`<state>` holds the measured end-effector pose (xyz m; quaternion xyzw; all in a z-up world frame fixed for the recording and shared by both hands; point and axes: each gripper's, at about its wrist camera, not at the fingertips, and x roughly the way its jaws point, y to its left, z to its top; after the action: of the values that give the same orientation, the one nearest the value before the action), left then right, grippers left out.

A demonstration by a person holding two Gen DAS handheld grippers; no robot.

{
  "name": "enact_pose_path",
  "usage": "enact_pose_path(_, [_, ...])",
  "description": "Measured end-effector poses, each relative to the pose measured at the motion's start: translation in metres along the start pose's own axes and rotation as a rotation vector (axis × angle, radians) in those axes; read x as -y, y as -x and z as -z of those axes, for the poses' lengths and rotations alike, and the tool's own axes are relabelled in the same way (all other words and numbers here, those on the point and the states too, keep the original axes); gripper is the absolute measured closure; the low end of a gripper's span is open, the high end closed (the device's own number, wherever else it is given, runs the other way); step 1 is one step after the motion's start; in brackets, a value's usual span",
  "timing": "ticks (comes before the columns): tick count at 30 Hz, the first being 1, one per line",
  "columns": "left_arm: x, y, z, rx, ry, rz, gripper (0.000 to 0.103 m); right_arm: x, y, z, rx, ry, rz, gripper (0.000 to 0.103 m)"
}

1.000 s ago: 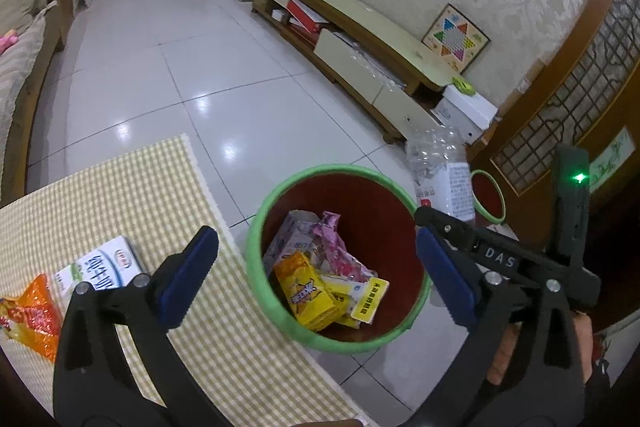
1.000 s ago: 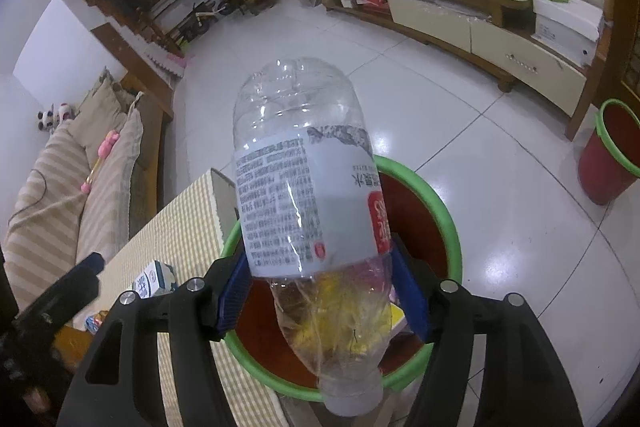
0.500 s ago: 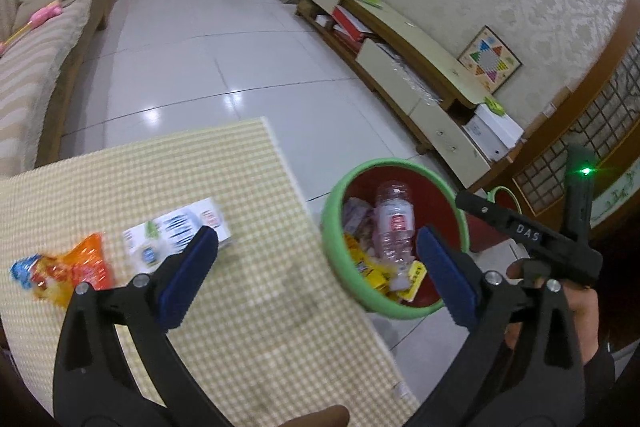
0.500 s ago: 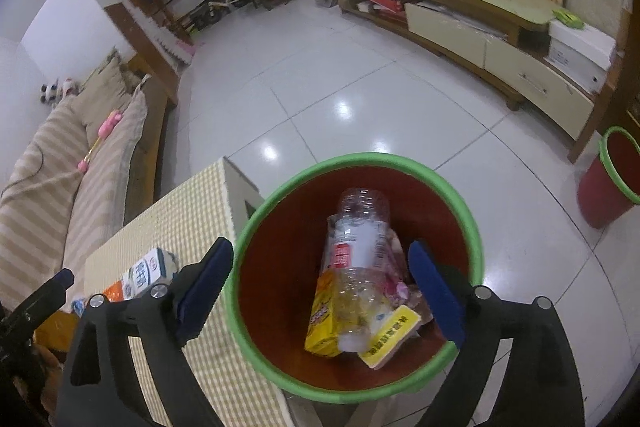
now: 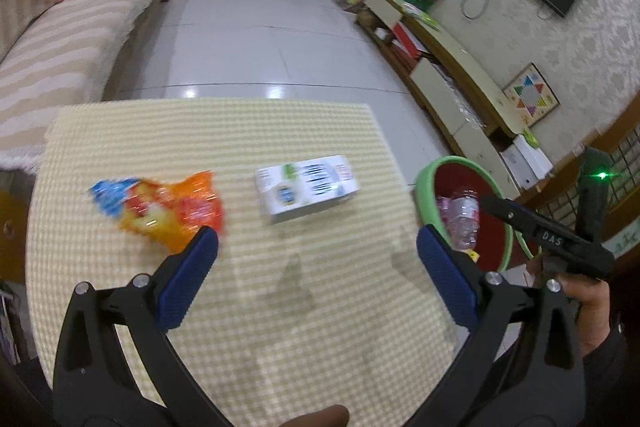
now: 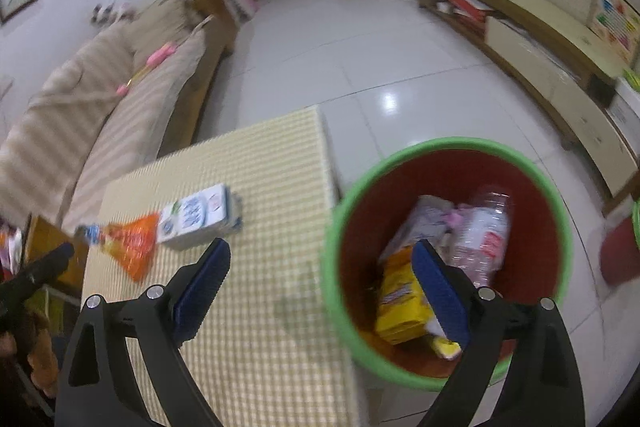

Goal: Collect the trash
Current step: 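Move both open tools back to the orange bag and milk carton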

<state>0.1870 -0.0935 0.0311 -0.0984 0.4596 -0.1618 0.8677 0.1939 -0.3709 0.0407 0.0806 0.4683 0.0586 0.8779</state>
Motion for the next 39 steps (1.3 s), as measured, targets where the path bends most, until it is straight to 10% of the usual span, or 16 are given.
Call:
enact_pose_path(23, [-0.118,0.019,0.041,-0.008,0.168,-0.038,0.006,-0.153,-0.127,0.0,-0.117,0.71,0.012,0.012])
enact_pose_path(39, [-0.131,-0.027,0.01,-0.098,0.131,-0.035,0.006,-0.175,-0.198,-0.006,-0.252,1.013,0.024,0.012])
